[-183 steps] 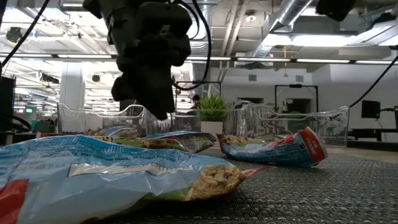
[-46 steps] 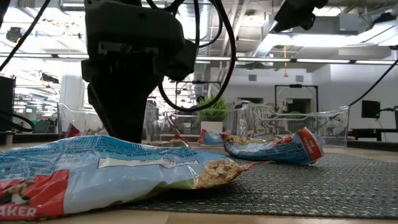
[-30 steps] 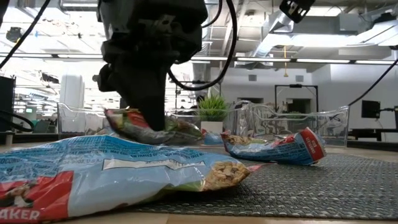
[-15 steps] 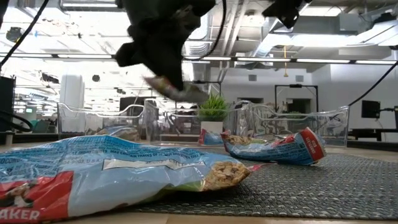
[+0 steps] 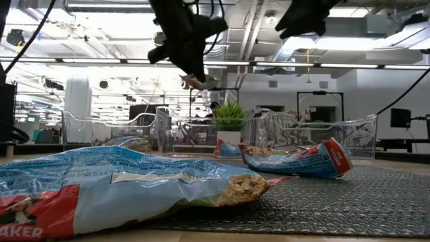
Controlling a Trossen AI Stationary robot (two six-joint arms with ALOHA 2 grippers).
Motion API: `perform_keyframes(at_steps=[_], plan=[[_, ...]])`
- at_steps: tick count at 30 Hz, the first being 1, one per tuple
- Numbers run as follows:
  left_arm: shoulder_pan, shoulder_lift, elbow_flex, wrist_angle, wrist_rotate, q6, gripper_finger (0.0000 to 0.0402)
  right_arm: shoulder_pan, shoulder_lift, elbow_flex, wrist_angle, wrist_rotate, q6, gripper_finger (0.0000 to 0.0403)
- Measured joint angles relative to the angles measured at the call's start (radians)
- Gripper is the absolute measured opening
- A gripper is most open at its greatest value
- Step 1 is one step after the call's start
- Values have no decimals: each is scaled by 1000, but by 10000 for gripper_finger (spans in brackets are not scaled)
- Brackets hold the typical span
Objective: Pick and place Granola Bars by type
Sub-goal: Put the red granola bar into the center transparent bin
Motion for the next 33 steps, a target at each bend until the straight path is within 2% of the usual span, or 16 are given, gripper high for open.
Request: perform_keyframes(at_steps=[6, 8, 12, 16, 23, 30, 33], plan=[[125, 0, 0, 0, -1, 81, 25, -50, 0, 0, -5, 60, 72, 163], [163, 0, 0, 0, 43, 113, 30, -64, 0, 0, -13, 62, 88, 163], [220, 0, 0, 1, 155, 144, 58, -79, 0, 0, -32, 61, 122, 163], [246, 0, 0, 13, 189, 166, 97, -78, 0, 0, -32, 58, 123, 163], [228, 0, 0, 108, 336, 250, 138, -43, 0, 0, -31, 14, 119, 163], [124, 0, 0, 236, 594, 453, 130, 36, 0, 0, -31, -57, 151, 163], [54, 0, 0, 233, 645, 606, 123, 77, 0, 0, -34, -59, 190, 163]])
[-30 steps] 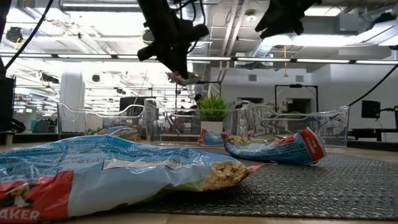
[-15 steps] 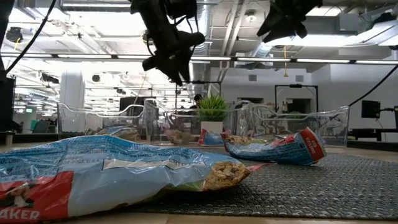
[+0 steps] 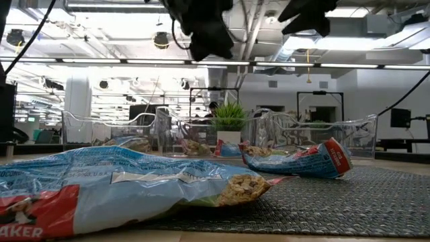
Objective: Pick and place Granola Bars by type
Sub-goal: Put the red granola bar into the center transparent bin
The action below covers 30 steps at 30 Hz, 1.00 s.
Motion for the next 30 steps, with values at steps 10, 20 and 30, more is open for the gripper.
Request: perform_keyframes(at_steps=[10, 20, 30], plan=[[-139, 16, 0, -2, -98, 302, 118, 136, 0, 43, -234, -215, 52, 163], [-186, 177, -1, 54, -58, 318, 118, 253, 10, 44, -311, -281, 186, 163], [-230, 302, -1, 108, -132, 358, 118, 308, 11, 44, -312, -260, 268, 163]])
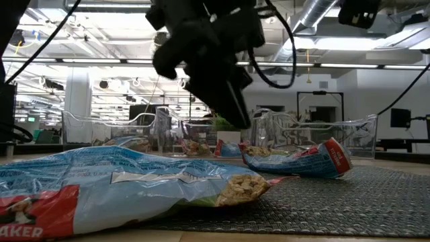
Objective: Pick and place Granola Bars by type
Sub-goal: Put the red granola bar into the center transparent bin
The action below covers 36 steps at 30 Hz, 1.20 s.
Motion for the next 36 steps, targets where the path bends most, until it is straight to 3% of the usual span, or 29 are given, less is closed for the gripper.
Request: perform_keyframes(at_steps=[7, 22, 26, 33, 36], plan=[[-1, 62, 1, 68, -86, 23, 118, 25, 15, 0, 2, 2, 40, 163], [-2, 92, 0, 80, -7, 33, 115, 39, 35, 0, 8, -1, 68, 163], [-11, 92, 0, 80, -32, 2, 90, 39, 36, 0, 8, 2, 68, 163], [-25, 92, 0, 84, -67, -2, 9, 39, 36, 0, 8, 25, 75, 163], [-27, 92, 0, 83, -84, -11, 6, 39, 36, 0, 8, 25, 77, 163]])
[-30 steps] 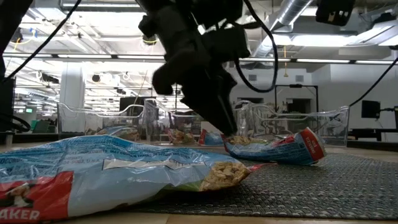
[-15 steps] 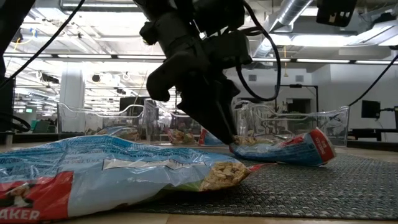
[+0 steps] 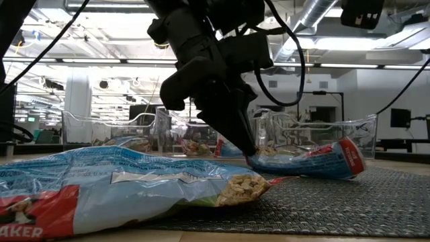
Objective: Pick and place Granola Bars by type
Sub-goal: Put the red granola bar into the center transparent bin
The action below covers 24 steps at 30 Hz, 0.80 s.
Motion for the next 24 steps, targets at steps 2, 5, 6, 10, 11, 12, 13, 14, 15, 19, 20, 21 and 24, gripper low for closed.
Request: perform_keyframes(at_steps=[2, 5, 6, 10, 11, 12, 13, 14, 15, 19, 20, 21, 24], plan=[[0, 0, 0, -4, -7, -8, 4, 0, 0, 0, 0, 0, 7, 163], [0, 0, 0, -14, -11, -41, 2, 0, 0, 0, 0, 0, 7, 163], [2, -4, 0, -22, -11, -59, 2, 0, 0, 0, 0, 0, 7, 163], [5, -25, 0, -61, -17, -120, 1, 0, 0, 0, 2, 1, 7, 163], [6, -32, 0, -66, -20, -132, 1, 0, 0, 0, 4, 2, 7, 163], [7, -45, 0, -65, -24, -143, 0, 0, 0, 0, 8, 6, 7, 163], [10, -59, 0, -75, -29, -151, 0, 0, 0, 0, 11, 14, 7, 163], [13, -72, 0, -74, -32, -161, 0, 0, 0, 0, 16, 31, 7, 163], [17, -88, 0, -70, -42, -170, 0, 0, -1, 0, 30, 50, 5, 163], [44, -146, 0, -84, -83, -205, 0, 0, -1, 0, 65, 160, -1, 163], [53, -162, 0, -80, -96, -214, 0, 0, -1, 0, 63, 194, -1, 163], [61, -176, 0, -88, -109, -222, 0, 0, -1, 0, 62, 227, -2, 163], [90, -219, 0, -108, -144, -239, 0, 0, -1, 0, 63, 319, -9, 163]])
